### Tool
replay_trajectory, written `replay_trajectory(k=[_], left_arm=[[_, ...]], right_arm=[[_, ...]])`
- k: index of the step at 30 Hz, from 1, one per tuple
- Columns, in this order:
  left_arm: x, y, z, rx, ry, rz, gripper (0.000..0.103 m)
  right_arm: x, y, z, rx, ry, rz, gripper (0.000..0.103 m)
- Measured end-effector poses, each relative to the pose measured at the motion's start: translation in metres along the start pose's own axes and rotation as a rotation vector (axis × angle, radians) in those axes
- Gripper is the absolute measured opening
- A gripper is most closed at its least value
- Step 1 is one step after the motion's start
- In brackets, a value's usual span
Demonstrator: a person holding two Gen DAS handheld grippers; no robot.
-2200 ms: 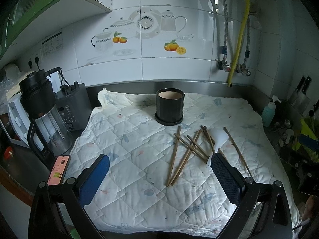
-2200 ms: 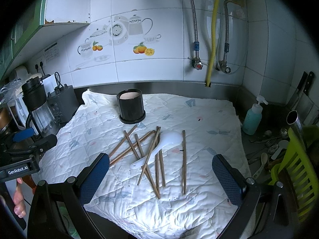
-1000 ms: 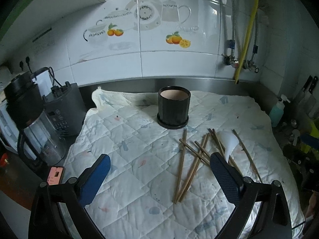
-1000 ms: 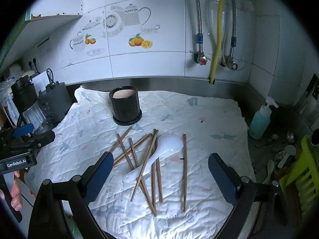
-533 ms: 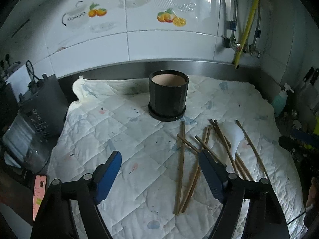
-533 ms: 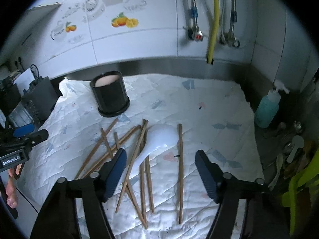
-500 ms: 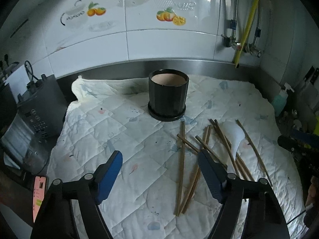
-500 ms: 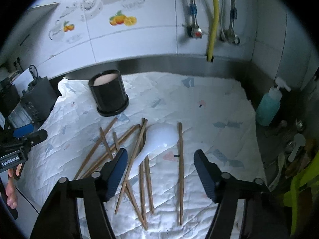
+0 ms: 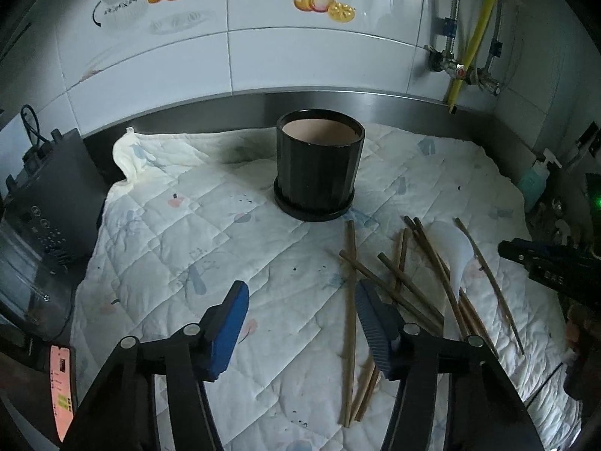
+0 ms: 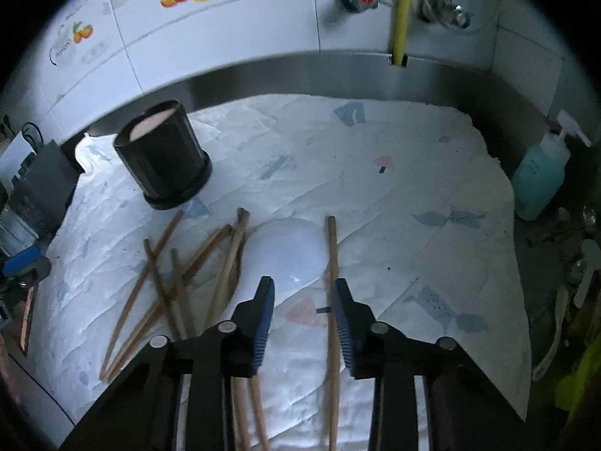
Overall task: Organize utensils
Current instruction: 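Lower the right gripper onto a single wooden chopstick and close on it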
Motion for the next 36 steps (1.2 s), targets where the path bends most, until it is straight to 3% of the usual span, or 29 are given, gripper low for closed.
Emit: replay_trajectory(k=[5,19,36], left_arm=[[0.01,0.007,-0.003,0.008,-0.018,0.028,0.058],[0.035,0.039,-0.014,0.04,-0.074,0.103,0.057],[0.101,0.126,-0.052,0.143,-0.168,0.26,0.057]], right_arm=[[0.022,0.008,-0.005,-0.003,-0.053,-0.006,0.02],[0.061,0.014,-0.019,-0.018,-0.111,-0.015,0.015],[0.071,0.019,-0.022,-0.03,-0.138,-0.059,0.009]])
Point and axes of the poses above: each gripper's, at about its wrist camera, not at the fingertips, and x roughly the way its jaws point, y to its right, z to its underside, the point moved 5 cm from there along x, roughly the way its jaws point, and after that the axes turned 4 degrees about -y, right-handed, at the moved point
